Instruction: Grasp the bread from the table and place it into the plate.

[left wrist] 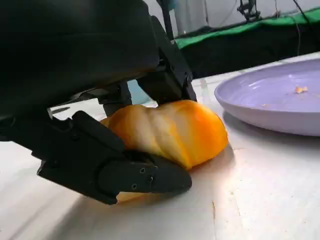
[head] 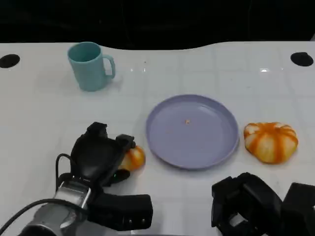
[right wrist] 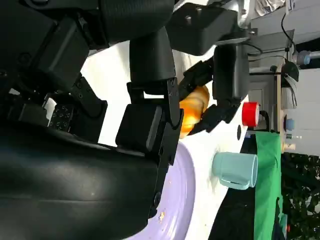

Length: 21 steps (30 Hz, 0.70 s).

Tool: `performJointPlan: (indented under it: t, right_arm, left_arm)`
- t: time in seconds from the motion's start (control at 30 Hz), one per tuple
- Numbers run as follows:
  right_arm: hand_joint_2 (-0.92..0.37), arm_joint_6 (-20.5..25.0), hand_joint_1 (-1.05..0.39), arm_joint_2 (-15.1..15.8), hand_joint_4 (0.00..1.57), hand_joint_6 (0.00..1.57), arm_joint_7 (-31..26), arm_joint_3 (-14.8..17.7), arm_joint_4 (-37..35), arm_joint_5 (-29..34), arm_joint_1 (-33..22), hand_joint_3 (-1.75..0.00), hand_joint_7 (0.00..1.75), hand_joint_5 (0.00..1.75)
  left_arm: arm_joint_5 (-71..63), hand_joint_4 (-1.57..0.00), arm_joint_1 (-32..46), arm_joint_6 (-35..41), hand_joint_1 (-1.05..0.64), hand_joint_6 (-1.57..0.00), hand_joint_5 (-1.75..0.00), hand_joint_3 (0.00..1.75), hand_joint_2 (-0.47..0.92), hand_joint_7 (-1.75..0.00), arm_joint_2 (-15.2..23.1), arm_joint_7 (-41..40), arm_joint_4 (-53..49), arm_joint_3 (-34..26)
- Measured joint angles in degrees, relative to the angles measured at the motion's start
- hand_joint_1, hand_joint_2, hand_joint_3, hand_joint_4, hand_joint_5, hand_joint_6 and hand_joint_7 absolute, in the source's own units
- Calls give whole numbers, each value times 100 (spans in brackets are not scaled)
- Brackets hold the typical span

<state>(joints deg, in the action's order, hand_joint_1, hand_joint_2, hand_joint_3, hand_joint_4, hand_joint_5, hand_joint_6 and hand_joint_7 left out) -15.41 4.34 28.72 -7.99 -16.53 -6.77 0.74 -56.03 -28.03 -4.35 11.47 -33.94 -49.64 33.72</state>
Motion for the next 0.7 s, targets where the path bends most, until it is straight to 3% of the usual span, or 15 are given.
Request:
performJointPlan:
  t: [0.07, 0.13, 0.2, 0.5, 0.7]
  right_arm:
    - [-16, -10, -105, 0, 156, 157, 0, 1, -4, 1, 0, -118, 96, 125]
    - [-17, -16, -105, 0, 155, 157, -1, 0, -6, 5, 0, -118, 96, 124]
    - [-17, -16, -105, 0, 155, 157, -7, -3, -6, 10, 0, -118, 96, 124]
    - [-18, -35, -105, 2, 154, 157, -62, -41, 2, 86, -1, -119, 96, 125]
    - [-15, -34, -105, 3, 154, 157, -104, -53, 6, 101, -1, -124, 98, 125]
  left_arm:
    - [7, -80, -24, -81, -25, -60, -175, 114, 59, -174, -22, -346, -247, 52]
    - [14, -81, -28, -143, -25, -63, -175, 117, 56, -163, -28, -577, -369, 94]
    - [24, -83, -31, -201, -24, -61, -175, 123, 53, -170, -22, -673, -384, 124]
    - [109, -87, -20, -350, -18, -66, -175, 134, 41, -174, 243, -585, 91, 116]
    - [212, -90, -19, -473, -22, -68, -175, 135, 42, -175, 444, -554, 515, 43]
